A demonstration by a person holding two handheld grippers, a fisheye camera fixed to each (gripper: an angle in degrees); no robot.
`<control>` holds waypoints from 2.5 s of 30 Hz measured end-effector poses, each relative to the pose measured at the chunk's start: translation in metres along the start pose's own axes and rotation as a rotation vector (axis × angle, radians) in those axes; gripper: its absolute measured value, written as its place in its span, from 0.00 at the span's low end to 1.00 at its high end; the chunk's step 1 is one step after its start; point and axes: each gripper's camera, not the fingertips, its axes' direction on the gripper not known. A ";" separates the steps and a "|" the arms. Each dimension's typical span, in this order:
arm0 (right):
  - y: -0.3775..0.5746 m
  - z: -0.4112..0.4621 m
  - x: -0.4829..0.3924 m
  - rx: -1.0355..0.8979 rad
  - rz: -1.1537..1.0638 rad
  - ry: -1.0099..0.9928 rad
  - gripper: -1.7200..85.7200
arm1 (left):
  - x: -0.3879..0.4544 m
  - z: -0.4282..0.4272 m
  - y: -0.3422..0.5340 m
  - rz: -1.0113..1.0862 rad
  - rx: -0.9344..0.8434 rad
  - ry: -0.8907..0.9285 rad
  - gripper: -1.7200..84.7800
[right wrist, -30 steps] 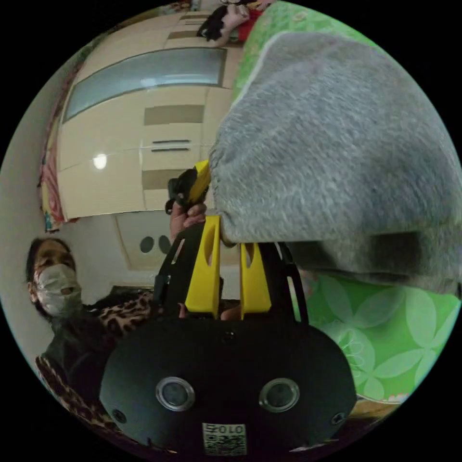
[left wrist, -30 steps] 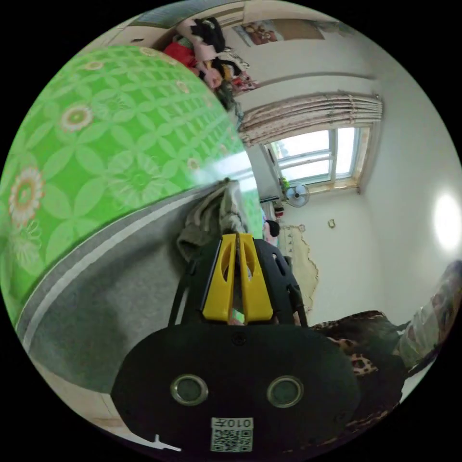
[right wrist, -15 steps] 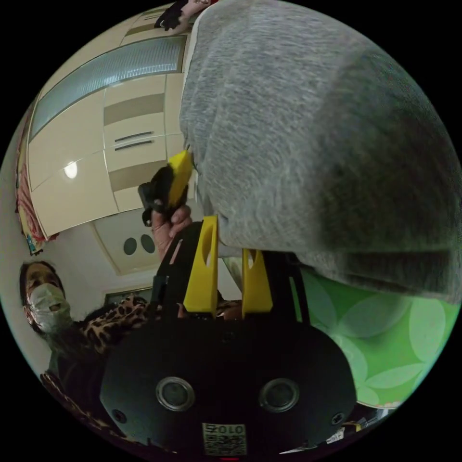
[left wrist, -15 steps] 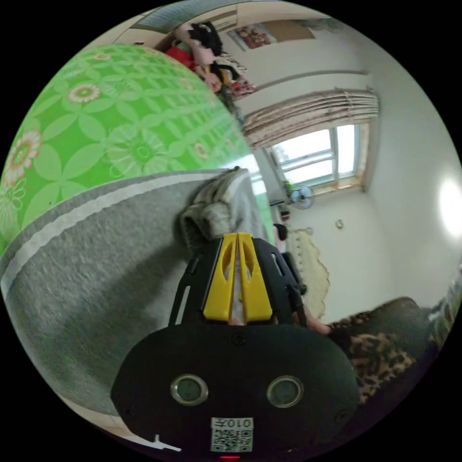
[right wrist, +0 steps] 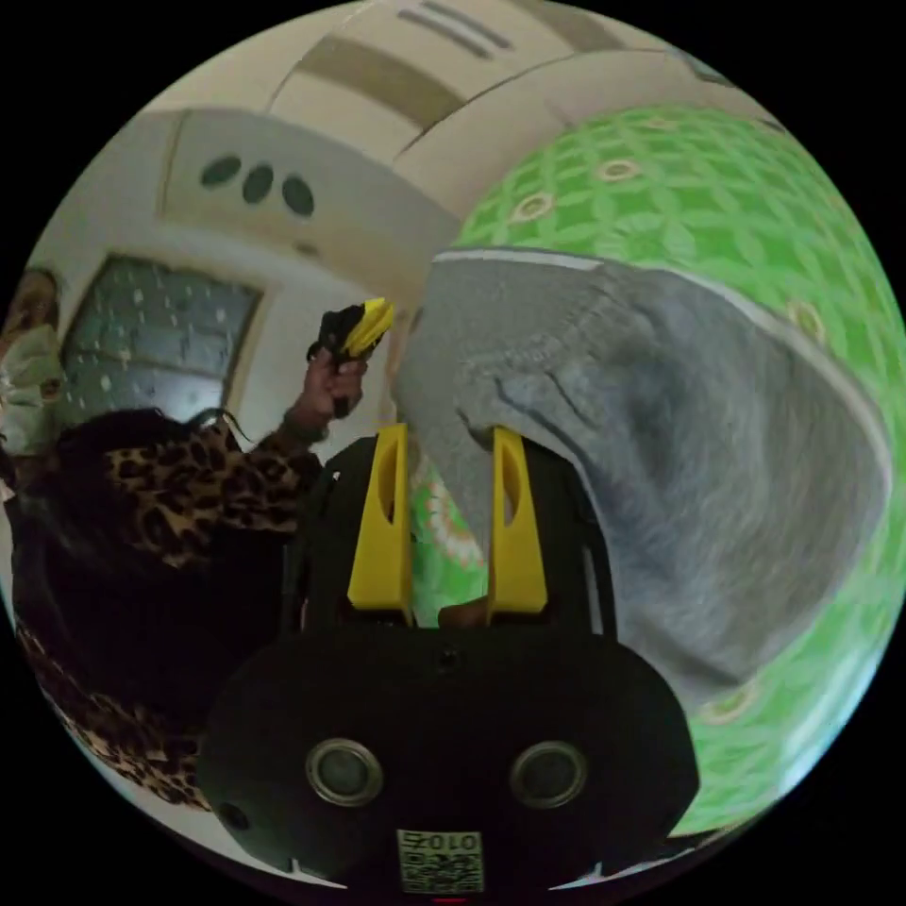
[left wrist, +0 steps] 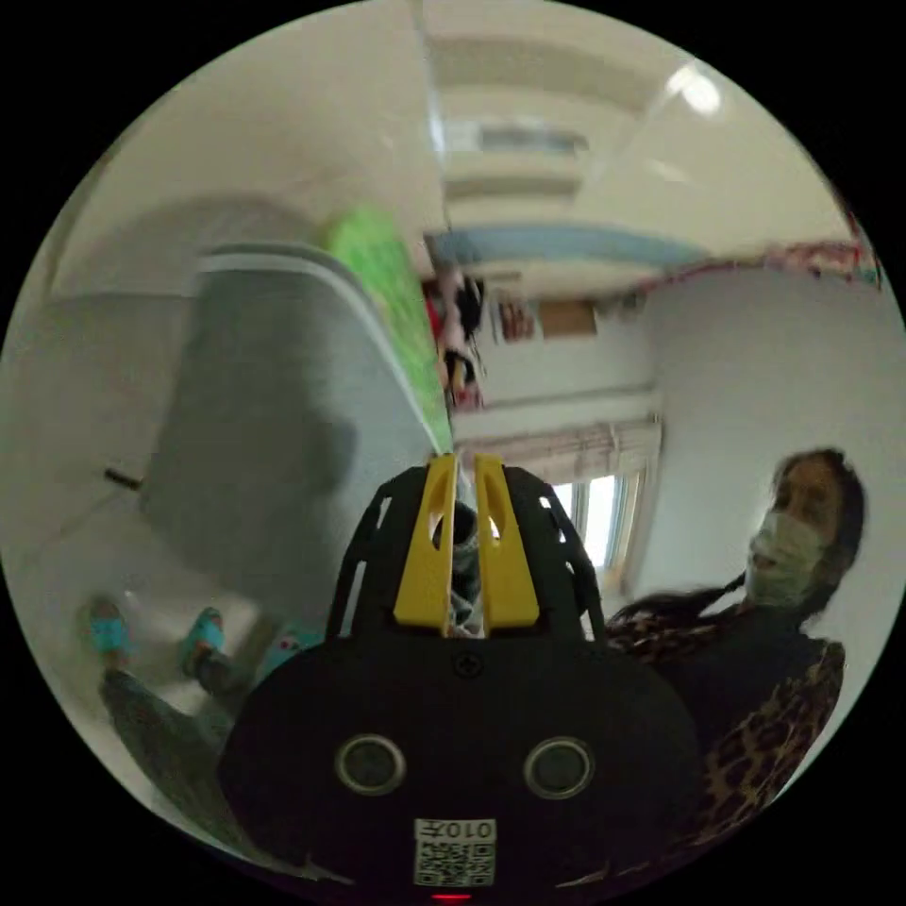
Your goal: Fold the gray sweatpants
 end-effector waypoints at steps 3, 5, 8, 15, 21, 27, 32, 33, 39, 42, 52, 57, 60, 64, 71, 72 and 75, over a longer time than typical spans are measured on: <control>-0.044 0.026 -0.040 -0.543 -0.174 0.236 0.06 | -0.062 -0.081 0.049 -0.256 0.278 0.128 0.06; -0.052 0.023 -0.049 -0.601 -0.164 0.243 0.05 | -0.095 -0.116 0.087 -0.351 0.398 0.194 0.07; -0.071 0.013 -0.074 -0.506 -0.175 -0.079 0.05 | -0.116 -0.132 0.112 -0.412 0.390 0.179 0.07; -0.119 0.014 -0.139 0.073 0.083 0.298 0.15 | -0.084 -0.116 0.061 -0.233 0.200 0.195 0.07; -0.181 0.117 -0.236 -0.030 -0.005 0.728 0.17 | -0.064 -0.105 0.009 -0.129 0.068 0.181 0.08; -0.225 0.186 -0.270 -0.116 0.007 0.961 0.15 | -0.077 -0.125 0.003 -0.161 0.053 0.169 0.08; -0.248 0.167 -0.301 -0.085 -0.044 0.849 0.11 | -0.090 -0.174 0.011 -0.186 0.128 0.133 0.08; -0.253 0.166 -0.304 -0.078 -0.045 0.839 0.11 | -0.093 -0.180 0.012 -0.193 0.135 0.124 0.08; -0.309 0.196 -0.291 -0.151 -0.023 0.714 0.13 | -0.123 -0.224 0.019 -0.259 0.199 0.121 0.09; -0.328 0.162 -0.302 -0.058 -0.074 0.606 0.12 | -0.133 -0.251 0.024 -0.265 0.256 0.124 0.10; -0.584 0.113 -0.259 -0.168 -0.378 -0.167 0.21 | -0.259 -0.285 0.078 -0.515 0.516 0.537 0.21; -0.759 0.174 -0.283 -0.453 -0.407 -0.016 0.24 | -0.299 -0.267 0.077 -0.493 0.530 0.696 0.27; -0.851 0.230 -0.299 -0.675 -0.401 0.072 0.25 | -0.314 -0.260 0.067 -0.457 0.545 0.768 0.30; -0.940 0.314 -0.295 -0.999 -0.368 0.288 0.27 | -0.319 -0.258 0.048 -0.383 0.562 0.863 0.32; -0.984 0.403 -0.271 -1.399 -0.326 0.292 0.28 | -0.323 -0.267 0.029 -0.319 0.537 0.866 0.32; -0.985 0.412 -0.263 -1.460 -0.308 0.275 0.27 | -0.323 -0.268 0.029 -0.317 0.534 0.860 0.32; -0.988 0.422 -0.254 -1.504 -0.321 0.138 0.18 | -0.324 -0.272 0.028 -0.292 0.513 0.841 0.26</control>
